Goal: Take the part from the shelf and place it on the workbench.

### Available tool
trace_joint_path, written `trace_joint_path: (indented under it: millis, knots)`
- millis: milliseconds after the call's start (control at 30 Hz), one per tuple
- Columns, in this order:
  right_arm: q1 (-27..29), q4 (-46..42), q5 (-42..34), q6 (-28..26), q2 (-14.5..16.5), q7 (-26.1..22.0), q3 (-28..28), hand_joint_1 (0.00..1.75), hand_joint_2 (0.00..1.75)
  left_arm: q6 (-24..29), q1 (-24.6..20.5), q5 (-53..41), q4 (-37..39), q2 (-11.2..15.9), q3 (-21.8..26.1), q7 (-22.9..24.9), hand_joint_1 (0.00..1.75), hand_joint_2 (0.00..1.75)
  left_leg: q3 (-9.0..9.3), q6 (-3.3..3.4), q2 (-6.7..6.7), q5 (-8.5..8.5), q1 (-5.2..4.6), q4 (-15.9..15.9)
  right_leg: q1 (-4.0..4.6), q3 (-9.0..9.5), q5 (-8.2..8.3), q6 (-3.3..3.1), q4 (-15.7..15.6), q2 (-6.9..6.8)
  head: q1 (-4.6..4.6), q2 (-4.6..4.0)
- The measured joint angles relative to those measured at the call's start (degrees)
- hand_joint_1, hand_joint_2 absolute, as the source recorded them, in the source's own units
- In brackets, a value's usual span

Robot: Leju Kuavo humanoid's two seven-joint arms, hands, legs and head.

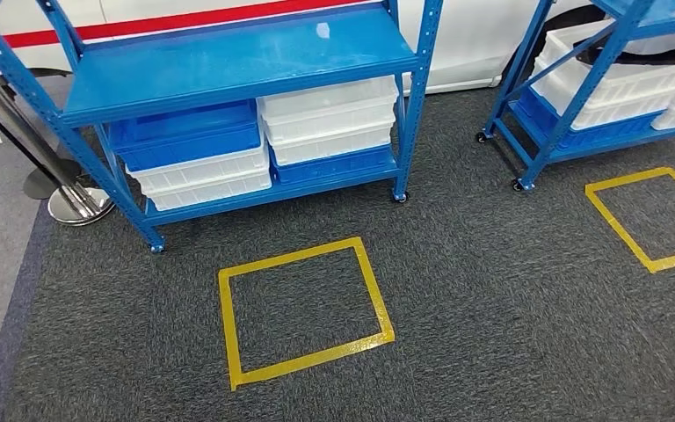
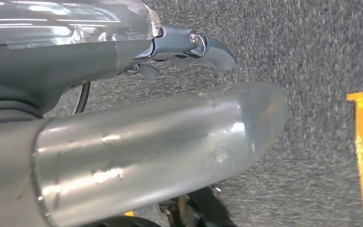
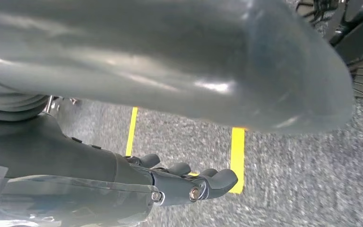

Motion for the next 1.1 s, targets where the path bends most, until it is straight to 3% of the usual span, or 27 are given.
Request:
trace_joint_path:
  millis: [67, 133, 167, 233, 300, 333, 367, 400, 433, 500, 567, 667, 733, 767, 867, 900, 933, 1033, 1100]
  knots:
    - [-0.23, 0.02, -0.36, -0.30, -0.03, 0.04, -0.30, 0.00, 0.00, -0.14, -0.03, 0.07, -0.02, 0.03, -0.01, -0.73, 0.00, 0.00, 2.92, 0.79, 0.82, 1.37, -0.50, -5.43, 0.16, 0.05, -0.16, 0.46, 0.10, -0.70, 0.01, 0.00]
    - [-0.63, 0.03, -0.62, -0.57, -0.03, 0.03, -0.55, 0.00, 0.00, -0.20, 0.23, 0.09, -0.04, 0.04, -0.02, -1.19, 0.00, 0.00, 3.18, 1.32, 0.87, 1.36, -0.87, -6.45, 0.14, 0.12, -0.10, 1.09, 0.04, -1.14, 0.00, 0.00]
    - [-0.78, 0.02, -0.66, -0.64, -0.03, 0.03, -0.64, 0.00, 0.00, -0.23, 0.39, 0.09, -0.04, 0.04, -0.02, -1.30, 0.00, 0.00, 3.34, 1.63, 0.73, 1.55, -0.75, -6.81, 0.07, 0.26, -0.09, 1.44, 0.00, -0.98, -0.01, 0.00]
    - [-0.82, 0.02, -0.67, -0.66, -0.01, 0.03, -0.79, 0.00, 0.00, -0.34, 0.44, 0.09, -0.04, -0.03, -0.02, -1.46, 0.00, 0.00, 3.84, 2.25, 0.41, 1.99, -0.41, -7.67, -0.06, -0.20, -1.15, 2.05, 1.46, 0.95, 0.01, 0.00]
    - [-0.55, 0.02, -0.67, -0.68, 0.27, 0.04, -0.97, 0.00, 0.00, -0.48, 0.18, 0.09, -0.04, -0.11, -0.02, -1.53, 0.00, 0.00, 4.07, 2.62, 0.09, 2.24, -0.25, -8.05, -0.22, -3.05, -4.11, 2.39, 7.09, 3.41, 0.02, 0.00]
    - [-0.41, 0.02, -0.67, -0.73, 0.53, 0.04, -1.05, 0.00, 0.00, -0.52, 0.08, 0.09, -0.04, -0.12, -0.02, -1.54, 0.00, 0.00, 4.05, 2.73, -0.08, 2.22, -0.27, -8.03, -0.26, -5.09, -5.61, 2.47, 10.77, 3.93, 0.02, 0.00]
    - [-0.30, 0.02, -0.67, -0.77, 0.81, 0.04, -1.09, 0.00, 0.00, -0.53, 0.03, 0.09, -0.04, -0.12, -0.02, -1.54, 0.00, 0.00, 4.10, 2.74, -0.26, 2.16, -0.28, -8.02, -0.30, -6.80, -6.32, 2.54, 13.63, 4.13, 0.02, 0.00]
    - [-0.21, 0.02, -0.67, -0.82, 1.05, 0.04, -1.11, 0.00, 0.00, -0.55, 0.03, 0.09, -0.04, -0.12, -0.02, -1.54, 0.00, 0.00, 4.22, 2.70, -0.48, 2.04, -0.28, -8.00, -0.37, -7.70, -5.89, 2.60, 14.71, 4.18, 0.02, 0.00]
    - [-0.14, 0.02, -0.67, -0.84, 1.24, 0.04, -1.13, 0.00, 0.00, -0.57, 0.04, 0.09, -0.04, -0.13, -0.02, -1.54, 0.00, 0.00, 4.42, 2.59, -0.72, 1.89, -0.26, -7.96, -0.48, -7.53, -4.37, 2.64, 13.68, 4.19, 0.02, 0.00]
    - [-0.03, 0.01, -0.64, -0.81, 1.38, 0.04, -1.15, 0.00, 0.00, -0.74, 0.06, 0.05, -0.04, -0.16, -0.02, -1.54, 0.00, 0.00, 4.81, 2.12, -1.21, 1.41, -0.19, -7.78, -0.80, -4.83, -0.09, 2.66, 7.12, 4.36, 0.02, 0.00]
    - [0.05, 0.00, -0.42, -0.68, 1.39, 0.03, -1.17, 0.00, 0.00, -0.96, -0.07, -0.03, -0.04, -0.20, -0.04, -1.54, 0.00, 0.00, 4.80, 1.32, -1.83, 0.80, -0.32, -7.35, -0.87, -2.47, 1.68, 2.45, 1.85, 4.88, 0.01, 0.00]
    - [0.13, 0.00, 0.09, -0.55, 1.39, 0.10, -1.17, 0.00, 0.00, -1.04, -0.37, -0.21, -0.04, -0.21, -0.08, -1.53, 0.00, 0.00, 4.81, 0.27, -2.47, 0.45, -0.31, -7.29, -0.62, -1.83, 1.17, 1.46, 0.76, 4.69, 0.00, 0.00]
    - [0.09, 0.00, 0.04, -0.69, 1.28, 0.23, -1.20, 0.00, 0.00, -1.07, -0.33, -0.36, -0.04, -0.27, -0.13, -1.53, 0.00, 0.00, 4.35, -0.23, -2.01, -0.56, -0.15, -5.69, -0.59, -1.50, 0.99, 0.63, 0.53, 4.20, 0.00, 0.00]
    - [0.07, 0.00, -0.14, -0.79, 1.13, 0.27, -1.28, 0.00, 0.00, -1.07, -0.31, -0.42, -0.04, -0.30, -0.14, -1.53, 0.00, 0.00, 3.25, -0.42, -1.63, -1.81, -0.11, -3.27, -0.61, -1.32, 0.90, 0.27, 0.42, 4.00, -0.01, 0.00]
    - [0.12, 0.00, -0.65, -0.91, 0.45, 0.27, -1.69, 0.00, 0.00, -1.07, -0.23, -0.46, -0.04, -0.30, -0.16, -1.54, 0.00, 0.00, -2.86, -0.62, -1.08, -5.81, -0.12, 7.58, -0.21, -0.89, 0.38, -0.40, 0.42, 3.58, -0.01, 0.00]
    - [0.12, 0.00, -0.69, -0.90, 0.27, 0.26, -1.81, 0.00, 0.00, -1.07, -0.13, -0.48, -0.04, -0.30, -0.17, -1.54, 0.00, 0.00, -4.19, -0.51, -1.06, -5.61, -0.16, 9.31, -0.06, -0.64, 0.15, -0.50, 0.43, 3.54, -0.01, 0.00]
    - [0.13, 0.00, -0.69, -0.89, 0.14, 0.26, -1.89, 0.00, 0.00, -1.07, -0.01, -0.50, -0.04, -0.30, -0.18, -1.54, 0.00, 0.00, -4.50, -0.27, -1.05, -4.28, -0.24, 8.94, 0.09, -0.28, -0.11, -0.53, 0.43, 3.53, -0.01, 0.00]
    - [0.13, 0.05, -0.69, -0.88, 0.03, 0.24, -2.00, 0.00, 0.00, -1.07, 0.13, -0.52, -0.05, -0.24, -0.22, -1.54, 0.00, 0.00, -1.07, 1.44, -0.60, 2.12, -0.99, -0.64, 0.52, 1.02, -1.05, -0.43, 0.41, 3.44, -0.01, 0.00]
    - [0.11, 0.14, -0.69, -0.88, 0.01, 0.22, -2.03, 0.00, 0.00, -1.06, 0.04, -0.53, -0.07, -0.17, -0.23, -1.54, 0.00, 0.00, 0.62, 2.34, -0.15, 3.29, -1.47, -4.74, 0.61, 1.31, -1.43, -0.15, 0.41, 3.37, 0.00, 0.00]
